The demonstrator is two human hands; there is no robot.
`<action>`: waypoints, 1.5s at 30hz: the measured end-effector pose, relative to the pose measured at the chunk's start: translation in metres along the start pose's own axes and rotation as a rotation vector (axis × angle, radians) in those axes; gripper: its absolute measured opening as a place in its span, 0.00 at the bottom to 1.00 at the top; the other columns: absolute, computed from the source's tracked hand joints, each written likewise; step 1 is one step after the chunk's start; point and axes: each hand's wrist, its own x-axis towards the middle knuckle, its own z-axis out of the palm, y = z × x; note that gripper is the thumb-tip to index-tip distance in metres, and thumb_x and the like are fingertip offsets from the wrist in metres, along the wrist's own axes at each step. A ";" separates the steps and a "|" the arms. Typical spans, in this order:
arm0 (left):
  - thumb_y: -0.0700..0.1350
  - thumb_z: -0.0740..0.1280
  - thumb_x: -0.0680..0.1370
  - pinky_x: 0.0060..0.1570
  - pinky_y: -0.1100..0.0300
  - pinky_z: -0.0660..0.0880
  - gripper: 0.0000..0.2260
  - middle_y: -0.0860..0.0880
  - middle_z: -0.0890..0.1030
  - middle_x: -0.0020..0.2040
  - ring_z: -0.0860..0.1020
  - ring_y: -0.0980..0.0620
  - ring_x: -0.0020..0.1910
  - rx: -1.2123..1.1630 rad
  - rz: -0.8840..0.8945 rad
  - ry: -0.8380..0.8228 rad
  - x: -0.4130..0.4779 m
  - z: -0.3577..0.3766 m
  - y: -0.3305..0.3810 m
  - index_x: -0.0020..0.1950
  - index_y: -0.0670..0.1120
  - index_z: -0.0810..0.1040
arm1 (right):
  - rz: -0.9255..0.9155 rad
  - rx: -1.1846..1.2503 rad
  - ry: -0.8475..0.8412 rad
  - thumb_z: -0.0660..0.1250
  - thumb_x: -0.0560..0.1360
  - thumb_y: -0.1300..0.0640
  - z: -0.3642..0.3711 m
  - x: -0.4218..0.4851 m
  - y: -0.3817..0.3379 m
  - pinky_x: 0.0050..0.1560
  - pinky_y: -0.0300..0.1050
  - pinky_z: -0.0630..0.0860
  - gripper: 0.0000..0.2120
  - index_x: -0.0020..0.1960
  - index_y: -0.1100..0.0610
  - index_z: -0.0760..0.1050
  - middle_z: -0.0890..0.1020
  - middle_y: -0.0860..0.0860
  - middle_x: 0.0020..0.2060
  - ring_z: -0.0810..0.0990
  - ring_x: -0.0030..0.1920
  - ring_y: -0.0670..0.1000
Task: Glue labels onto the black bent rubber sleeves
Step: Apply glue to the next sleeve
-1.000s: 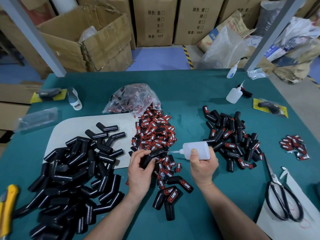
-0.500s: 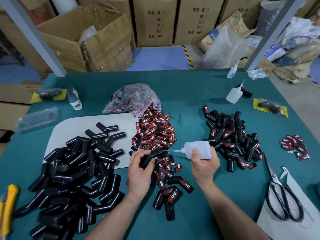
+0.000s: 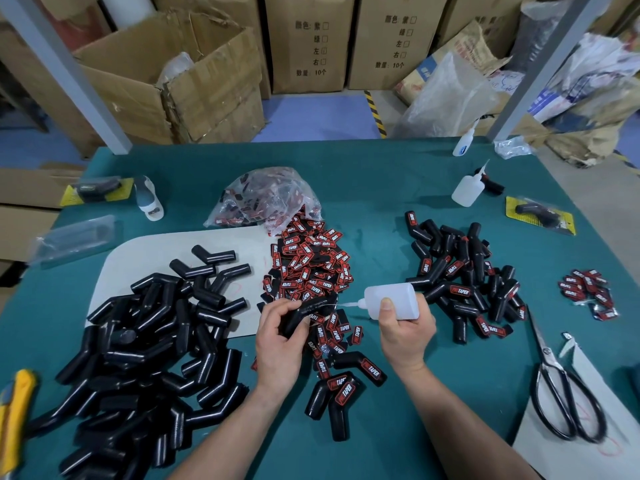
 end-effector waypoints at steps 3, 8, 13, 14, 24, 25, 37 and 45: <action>0.31 0.75 0.74 0.60 0.75 0.69 0.29 0.64 0.78 0.56 0.78 0.62 0.59 0.014 0.011 0.014 0.000 0.001 -0.001 0.52 0.69 0.81 | 0.010 -0.010 0.007 0.67 0.69 0.46 -0.001 0.000 0.000 0.30 0.24 0.64 0.22 0.33 0.66 0.69 0.70 0.39 0.28 0.72 0.30 0.33; 0.33 0.75 0.75 0.61 0.74 0.70 0.25 0.64 0.78 0.56 0.78 0.62 0.59 0.023 0.005 0.009 -0.001 -0.001 -0.002 0.53 0.65 0.81 | 0.020 -0.010 0.022 0.67 0.68 0.46 -0.001 0.001 0.000 0.30 0.25 0.64 0.23 0.34 0.67 0.70 0.70 0.45 0.27 0.72 0.30 0.33; 0.34 0.75 0.76 0.64 0.72 0.69 0.21 0.64 0.78 0.57 0.77 0.61 0.61 0.030 -0.021 0.001 -0.001 -0.001 -0.001 0.55 0.61 0.81 | 0.007 -0.029 0.014 0.67 0.68 0.46 -0.002 0.000 -0.002 0.30 0.24 0.63 0.22 0.33 0.66 0.70 0.69 0.47 0.26 0.72 0.30 0.32; 0.34 0.75 0.76 0.64 0.72 0.69 0.20 0.64 0.78 0.57 0.77 0.62 0.61 0.032 -0.020 0.000 -0.001 -0.001 -0.001 0.56 0.60 0.81 | 0.008 -0.031 0.016 0.67 0.68 0.46 -0.001 0.000 -0.002 0.30 0.24 0.63 0.22 0.33 0.66 0.70 0.69 0.48 0.26 0.72 0.30 0.32; 0.35 0.74 0.77 0.66 0.69 0.70 0.19 0.63 0.78 0.57 0.77 0.59 0.63 0.012 -0.043 0.001 -0.002 -0.002 0.000 0.57 0.59 0.81 | -0.016 -0.042 0.008 0.67 0.68 0.46 -0.001 0.000 -0.001 0.29 0.23 0.62 0.21 0.33 0.65 0.69 0.69 0.49 0.26 0.72 0.29 0.32; 0.35 0.74 0.77 0.66 0.69 0.69 0.19 0.63 0.78 0.57 0.77 0.59 0.63 0.011 -0.041 0.004 -0.002 -0.002 0.001 0.57 0.59 0.81 | -0.018 -0.042 0.009 0.67 0.68 0.46 -0.001 0.000 -0.001 0.29 0.23 0.62 0.21 0.33 0.65 0.69 0.69 0.48 0.26 0.72 0.29 0.32; 0.33 0.74 0.76 0.62 0.73 0.69 0.19 0.62 0.79 0.56 0.78 0.60 0.60 0.004 -0.036 0.023 -0.001 -0.001 0.001 0.56 0.58 0.81 | -0.006 -0.042 0.019 0.67 0.68 0.46 -0.001 0.001 -0.002 0.31 0.23 0.63 0.22 0.32 0.65 0.68 0.67 0.40 0.26 0.70 0.29 0.31; 0.35 0.74 0.76 0.63 0.72 0.69 0.18 0.62 0.78 0.57 0.77 0.61 0.61 0.022 -0.051 0.015 -0.001 -0.002 0.003 0.56 0.58 0.81 | -0.019 -0.008 0.004 0.67 0.68 0.47 -0.001 0.001 -0.003 0.30 0.23 0.63 0.14 0.36 0.55 0.67 0.68 0.38 0.26 0.72 0.29 0.32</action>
